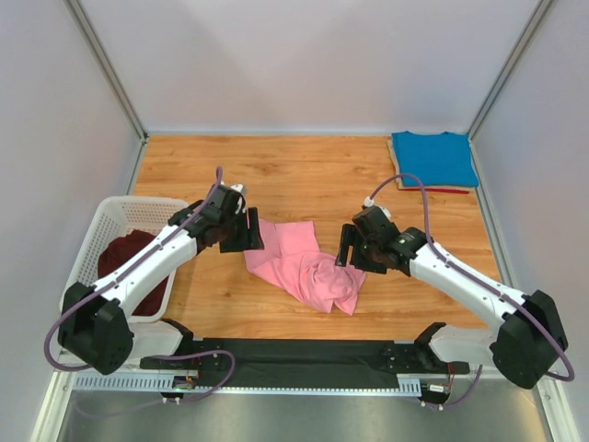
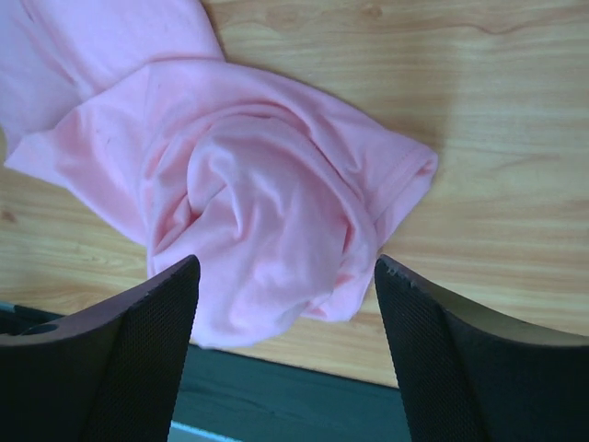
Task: Fold and stack the t-shirts
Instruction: Flatten the tshirt out
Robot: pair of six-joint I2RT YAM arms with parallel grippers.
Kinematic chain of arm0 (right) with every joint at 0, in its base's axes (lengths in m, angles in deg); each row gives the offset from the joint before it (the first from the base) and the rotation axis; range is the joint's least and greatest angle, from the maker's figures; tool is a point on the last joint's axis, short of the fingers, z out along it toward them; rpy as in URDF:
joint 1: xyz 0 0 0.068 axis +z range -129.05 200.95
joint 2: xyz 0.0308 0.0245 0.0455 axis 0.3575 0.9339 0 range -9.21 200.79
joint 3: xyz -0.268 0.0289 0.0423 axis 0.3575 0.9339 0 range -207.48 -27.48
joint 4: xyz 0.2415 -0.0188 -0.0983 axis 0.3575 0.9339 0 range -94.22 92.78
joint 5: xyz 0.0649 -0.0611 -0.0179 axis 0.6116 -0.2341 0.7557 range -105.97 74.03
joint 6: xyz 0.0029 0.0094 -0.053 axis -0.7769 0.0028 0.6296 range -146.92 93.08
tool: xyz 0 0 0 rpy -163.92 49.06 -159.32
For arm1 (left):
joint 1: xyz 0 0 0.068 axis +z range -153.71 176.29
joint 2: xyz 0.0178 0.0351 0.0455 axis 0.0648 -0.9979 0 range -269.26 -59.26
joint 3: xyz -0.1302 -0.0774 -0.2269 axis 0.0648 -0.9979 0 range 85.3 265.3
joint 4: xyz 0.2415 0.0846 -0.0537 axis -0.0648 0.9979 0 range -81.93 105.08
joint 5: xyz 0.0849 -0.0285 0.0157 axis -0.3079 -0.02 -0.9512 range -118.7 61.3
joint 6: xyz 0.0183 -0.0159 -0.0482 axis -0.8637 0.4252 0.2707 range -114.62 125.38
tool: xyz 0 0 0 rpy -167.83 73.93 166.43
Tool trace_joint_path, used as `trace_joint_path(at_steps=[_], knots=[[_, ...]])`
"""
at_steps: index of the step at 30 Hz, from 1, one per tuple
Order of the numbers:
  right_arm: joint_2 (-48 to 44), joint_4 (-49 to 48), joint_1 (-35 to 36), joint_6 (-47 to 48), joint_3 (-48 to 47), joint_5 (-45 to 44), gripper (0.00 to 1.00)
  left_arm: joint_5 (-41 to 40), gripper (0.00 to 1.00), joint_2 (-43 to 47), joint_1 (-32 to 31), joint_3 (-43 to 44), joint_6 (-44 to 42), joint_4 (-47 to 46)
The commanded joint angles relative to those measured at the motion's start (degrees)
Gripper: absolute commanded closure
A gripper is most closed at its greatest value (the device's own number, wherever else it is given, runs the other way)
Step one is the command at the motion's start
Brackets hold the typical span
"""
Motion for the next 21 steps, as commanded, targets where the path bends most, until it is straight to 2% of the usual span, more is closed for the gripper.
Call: trace_joint_path(at_steps=[1,5,8,10,13,17,19,21], knots=[[1.77,-7.08,-0.73,0.70,1.86,0.36,0.23,-0.64,0.32,-1.17,1.15,-0.83,-1.56,-1.36],[-0.59,-15.69,-3.62,-0.08,7.49,2.29,0.25,-0.73,0.32,-4.60,1.51,0.57,-2.79,-4.09],[0.19,-20.87,-3.98,1.05,9.35,8.96,0.27,1.46,0.33,-10.22,1.51,2.77,-3.49,-4.36],[3.08,-21.95,-3.98,3.51,8.30,13.71,0.28,-0.01,0.34,-14.52,1.51,4.08,-3.41,-4.10],[7.21,-20.64,-3.98,7.03,6.28,13.81,0.28,-3.79,0.34,-19.62,1.51,6.54,-3.76,-4.27],[11.61,-20.81,-3.98,10.02,4.52,14.95,0.28,-2.23,0.36,-26.92,1.51,12.43,-5.34,-4.62],[12.58,-20.99,-3.98,10.11,5.04,14.60,0.30,-1.44,0.38,-30.96,1.51,15.93,-5.17,-4.01],[11.63,-21.60,-3.98,9.85,6.70,13.55,0.42,-1.17,0.39,-33.68,1.51,17.88,-4.82,-3.66]])
